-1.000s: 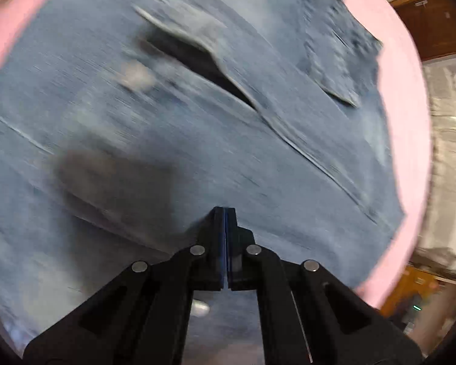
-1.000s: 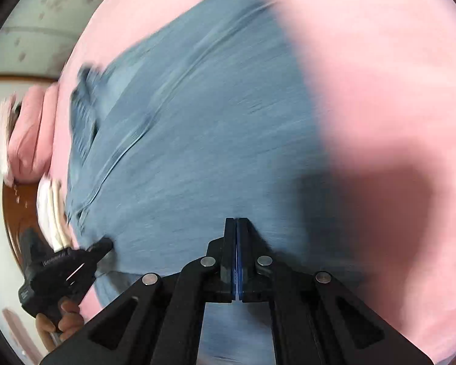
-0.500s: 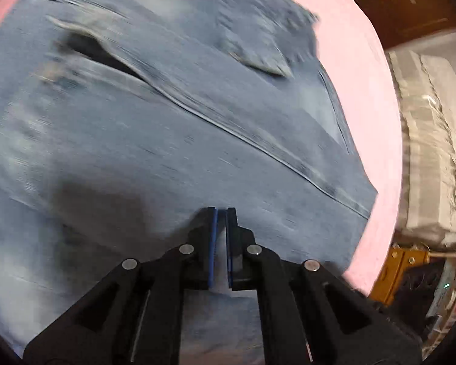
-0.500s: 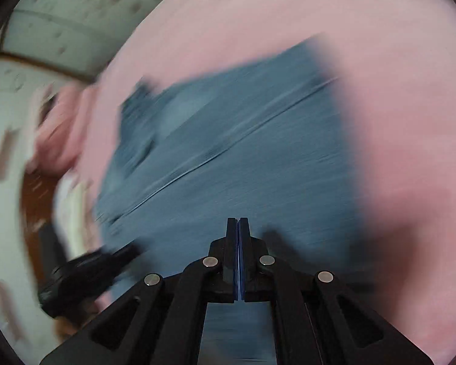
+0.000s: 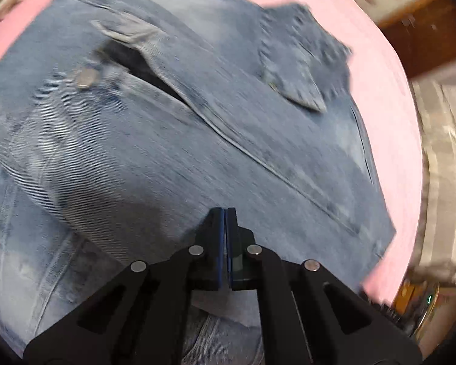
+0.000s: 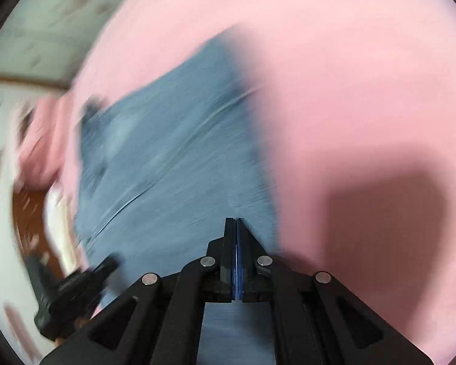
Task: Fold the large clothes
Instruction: 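Press closed left and right tools across the jacket to smooth it, then sweep both closed tools over the folded sleeves to flatten them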
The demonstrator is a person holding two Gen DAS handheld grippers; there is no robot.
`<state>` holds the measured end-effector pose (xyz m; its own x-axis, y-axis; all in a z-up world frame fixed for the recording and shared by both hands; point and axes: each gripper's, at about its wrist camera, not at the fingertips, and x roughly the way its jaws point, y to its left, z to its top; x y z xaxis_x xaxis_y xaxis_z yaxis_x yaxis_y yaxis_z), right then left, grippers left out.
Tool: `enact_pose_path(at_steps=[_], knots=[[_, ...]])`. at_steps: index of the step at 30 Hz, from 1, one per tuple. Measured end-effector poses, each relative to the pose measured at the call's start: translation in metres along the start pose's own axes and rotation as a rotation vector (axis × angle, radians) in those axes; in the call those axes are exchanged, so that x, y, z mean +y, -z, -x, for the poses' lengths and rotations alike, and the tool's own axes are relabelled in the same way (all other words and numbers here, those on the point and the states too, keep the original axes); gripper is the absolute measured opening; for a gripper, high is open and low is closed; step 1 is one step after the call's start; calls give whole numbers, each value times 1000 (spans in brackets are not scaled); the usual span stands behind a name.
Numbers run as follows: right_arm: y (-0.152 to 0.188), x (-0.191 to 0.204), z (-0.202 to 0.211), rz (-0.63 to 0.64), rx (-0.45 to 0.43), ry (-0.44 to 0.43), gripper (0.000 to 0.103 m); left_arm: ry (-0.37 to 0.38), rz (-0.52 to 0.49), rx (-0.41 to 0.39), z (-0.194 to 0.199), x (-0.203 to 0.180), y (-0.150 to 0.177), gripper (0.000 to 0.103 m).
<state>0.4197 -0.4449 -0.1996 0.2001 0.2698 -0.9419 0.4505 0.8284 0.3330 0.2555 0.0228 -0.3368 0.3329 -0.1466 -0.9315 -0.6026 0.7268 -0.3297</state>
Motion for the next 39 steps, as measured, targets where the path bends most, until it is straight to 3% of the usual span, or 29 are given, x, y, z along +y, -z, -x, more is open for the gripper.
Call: enact_pose_path(at_steps=[1,2,4,6,7,11,12,14,18,20,21,24,27,29,30,32,35,36,39], knots=[[-5,-10,12,6,-49,106,0,-45,7,-26,4,-1,0,1],[-8,-15,20,8,-78,130,0,-74,-8,-51,9,-6,0,1],[-14,-22,41,3,-136,83,0,-74,-70,-81,15,-21,4,1],[-13,-13,48,39,-162,3,0,-1,-130,-72,17,-41,9,1],[-10,1,50,82,-153,-79,0,33,-151,-59,16,-51,8,1],[-1,58,20,188,37,-453,0,107,-158,58,-10,-96,8,1],[5,75,12,204,80,-521,0,138,-150,89,-16,-107,5,1],[14,108,-7,255,157,-591,0,156,-184,77,-19,-129,-4,1],[17,126,-18,362,117,-533,0,114,-269,17,-21,-157,-21,1],[4,122,-26,329,83,-498,0,65,-282,9,-31,-164,-36,1],[-11,110,-30,279,59,-435,0,8,-283,12,-33,-159,-42,1],[-31,59,-26,159,9,-444,0,-129,-261,18,-35,-133,-65,1],[-60,3,7,80,-163,-293,0,-235,-258,-28,-30,-108,-88,1],[-72,-12,17,67,-215,-213,0,-330,-263,-66,-27,-91,-101,1],[-75,-21,23,58,-243,-93,0,-389,-265,-85,-26,-82,-107,1],[-81,-34,24,33,-228,-104,0,-435,-273,-101,-26,-69,-114,1],[-88,-39,23,24,-204,-128,0,-420,-312,-121,-28,-64,-116,1],[-92,-53,23,34,-204,-123,0,-443,-344,-130,-30,-67,-115,1],[-91,-36,11,18,-217,-106,0,-541,-437,-138,-31,-78,-109,1]])
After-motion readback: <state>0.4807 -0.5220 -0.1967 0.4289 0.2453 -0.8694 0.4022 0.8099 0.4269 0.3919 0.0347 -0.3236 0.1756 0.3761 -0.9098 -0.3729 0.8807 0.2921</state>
